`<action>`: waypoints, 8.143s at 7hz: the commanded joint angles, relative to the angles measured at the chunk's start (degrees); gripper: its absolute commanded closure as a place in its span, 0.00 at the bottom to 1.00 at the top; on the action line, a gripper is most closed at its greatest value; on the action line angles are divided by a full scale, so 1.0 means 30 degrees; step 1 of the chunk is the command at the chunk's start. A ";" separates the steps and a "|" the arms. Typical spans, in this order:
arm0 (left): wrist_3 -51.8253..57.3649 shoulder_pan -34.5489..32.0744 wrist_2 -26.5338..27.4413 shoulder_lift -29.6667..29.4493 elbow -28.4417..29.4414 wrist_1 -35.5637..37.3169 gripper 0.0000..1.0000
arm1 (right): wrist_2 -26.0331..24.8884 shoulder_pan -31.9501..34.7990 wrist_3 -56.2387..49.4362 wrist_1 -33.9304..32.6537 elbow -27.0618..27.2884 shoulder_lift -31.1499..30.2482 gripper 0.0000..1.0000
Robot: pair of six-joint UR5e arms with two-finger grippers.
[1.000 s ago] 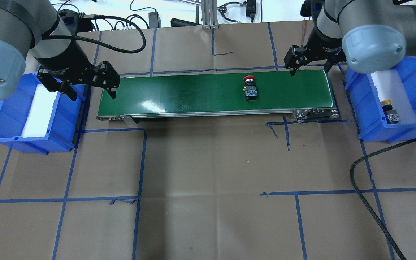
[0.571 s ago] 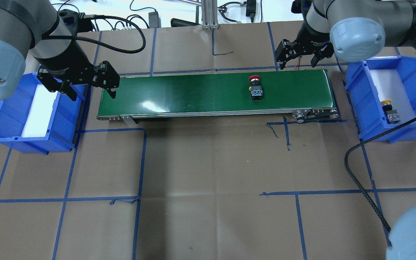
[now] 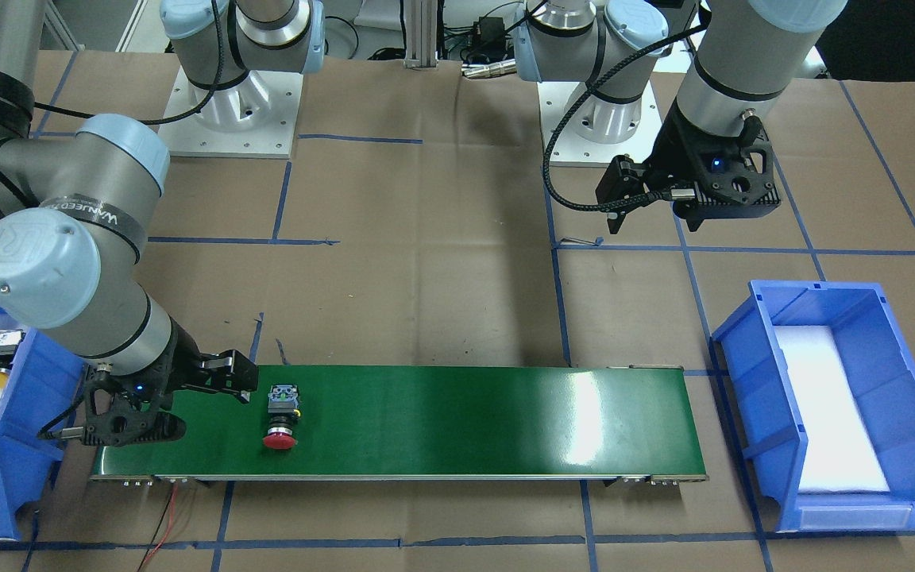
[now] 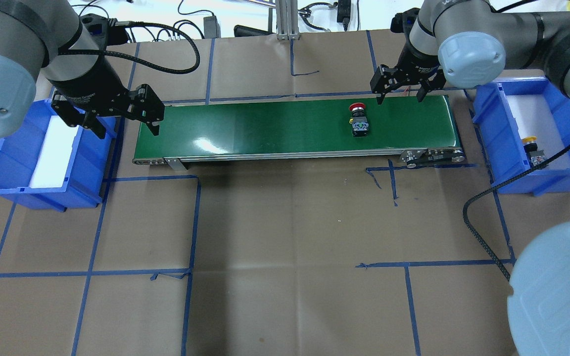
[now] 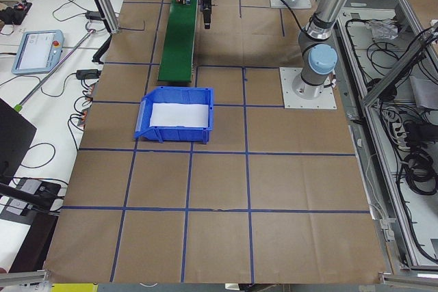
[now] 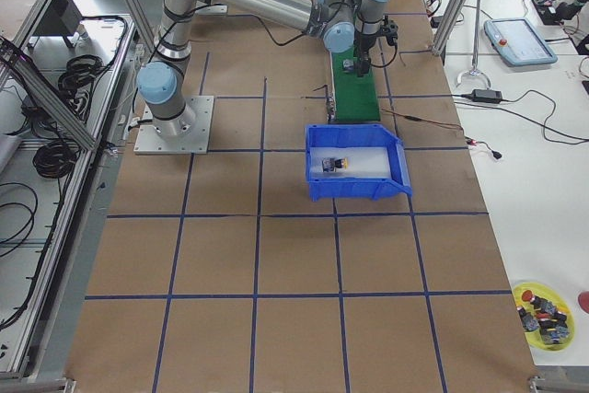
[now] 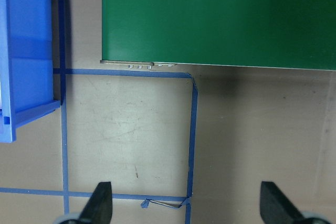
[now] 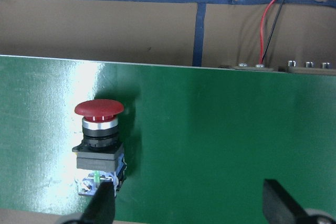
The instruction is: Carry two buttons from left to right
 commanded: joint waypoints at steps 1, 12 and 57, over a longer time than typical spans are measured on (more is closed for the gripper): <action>0.0000 0.0000 -0.0030 0.0001 -0.0005 0.0000 0.00 | 0.0733 0.0000 0.0000 0.0030 0.0069 0.0197 0.00; 0.0029 0.0000 -0.0030 0.0001 -0.0005 0.0000 0.00 | -0.0193 -0.0058 -0.0382 -0.0233 0.0099 0.1751 0.92; 0.0029 0.0000 -0.0030 0.0001 -0.0064 0.0000 0.00 | -0.1458 0.1641 0.4951 0.6270 0.1710 -0.8650 0.00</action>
